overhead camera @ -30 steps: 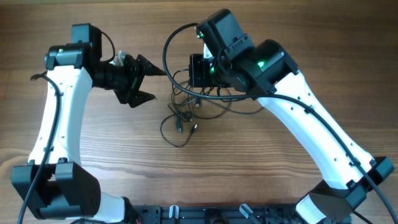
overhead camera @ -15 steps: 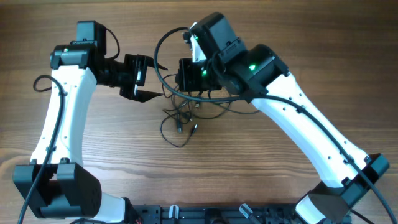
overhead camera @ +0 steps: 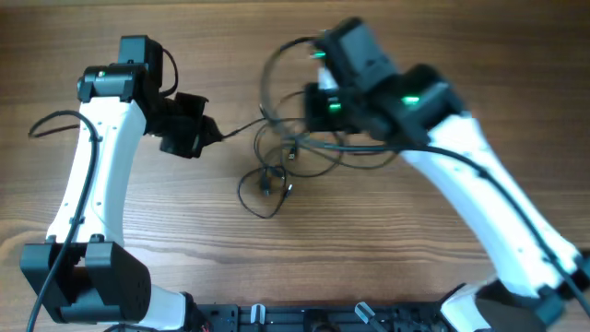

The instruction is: Untangle cables

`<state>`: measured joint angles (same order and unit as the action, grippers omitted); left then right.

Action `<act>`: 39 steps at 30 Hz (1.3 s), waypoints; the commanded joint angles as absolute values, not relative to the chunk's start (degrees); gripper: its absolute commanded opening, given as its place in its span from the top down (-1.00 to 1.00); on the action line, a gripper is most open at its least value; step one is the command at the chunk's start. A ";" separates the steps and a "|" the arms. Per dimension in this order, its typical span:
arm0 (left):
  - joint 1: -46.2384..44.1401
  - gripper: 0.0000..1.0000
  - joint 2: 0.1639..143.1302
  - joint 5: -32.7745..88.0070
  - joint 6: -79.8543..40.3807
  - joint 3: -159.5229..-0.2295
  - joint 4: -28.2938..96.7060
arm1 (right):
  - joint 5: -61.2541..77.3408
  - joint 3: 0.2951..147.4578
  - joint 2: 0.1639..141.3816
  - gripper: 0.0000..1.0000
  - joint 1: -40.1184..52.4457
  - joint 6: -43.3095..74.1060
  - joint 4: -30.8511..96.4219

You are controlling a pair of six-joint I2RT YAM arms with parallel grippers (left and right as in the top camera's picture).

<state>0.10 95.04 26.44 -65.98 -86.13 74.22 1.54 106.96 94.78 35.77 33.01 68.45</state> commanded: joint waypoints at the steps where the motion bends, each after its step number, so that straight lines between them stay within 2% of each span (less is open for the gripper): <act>1: 0.16 0.92 95.59 12.78 -64.75 -86.08 74.59 | -28.91 107.68 89.80 0.91 31.70 39.92 76.79; 4: 0.16 0.92 95.59 10.04 -64.77 -86.08 74.61 | -36.12 107.66 89.78 0.91 29.39 41.17 81.69; 13: 0.14 0.92 95.59 4.27 -64.75 -86.08 75.46 | -33.17 109.43 89.60 0.91 28.36 44.45 78.32; 17: 0.14 0.92 95.59 2.94 -64.77 -86.08 75.44 | -28.64 124.70 89.60 0.91 28.36 34.15 73.65; 21: 0.14 0.92 95.59 -0.62 -64.75 -86.08 76.14 | -29.78 141.10 89.60 0.91 28.36 29.54 72.47; 23: 0.16 0.92 95.59 -3.25 -64.77 -86.08 76.55 | -39.83 147.65 89.54 0.91 28.36 28.25 73.17; 26: 0.16 0.92 95.59 -12.49 -67.48 -86.08 79.02 | -69.84 149.99 89.08 0.91 28.05 27.05 75.94; 27: 0.16 0.92 95.59 -13.39 -68.07 -86.08 79.11 | -73.76 149.42 89.08 0.91 27.51 27.57 78.06; 29: 0.16 0.92 95.29 -10.70 -65.06 -86.67 78.65 | -70.50 149.10 89.17 0.91 26.65 34.02 83.13; 33: 0.10 0.92 92.68 9.89 -43.38 -100.66 77.41 | -55.83 148.83 90.96 0.91 26.63 43.86 91.92; 36: 0.10 0.92 90.13 17.87 -42.02 -112.42 76.93 | -47.20 147.41 93.38 0.91 26.63 39.40 92.16; 39: 0.10 0.92 86.39 19.07 -45.95 -121.69 71.94 | -37.65 142.30 96.40 0.90 26.63 38.81 92.14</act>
<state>0.10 90.98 14.17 -45.45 -114.83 75.05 -48.47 146.02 93.34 26.79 39.83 92.16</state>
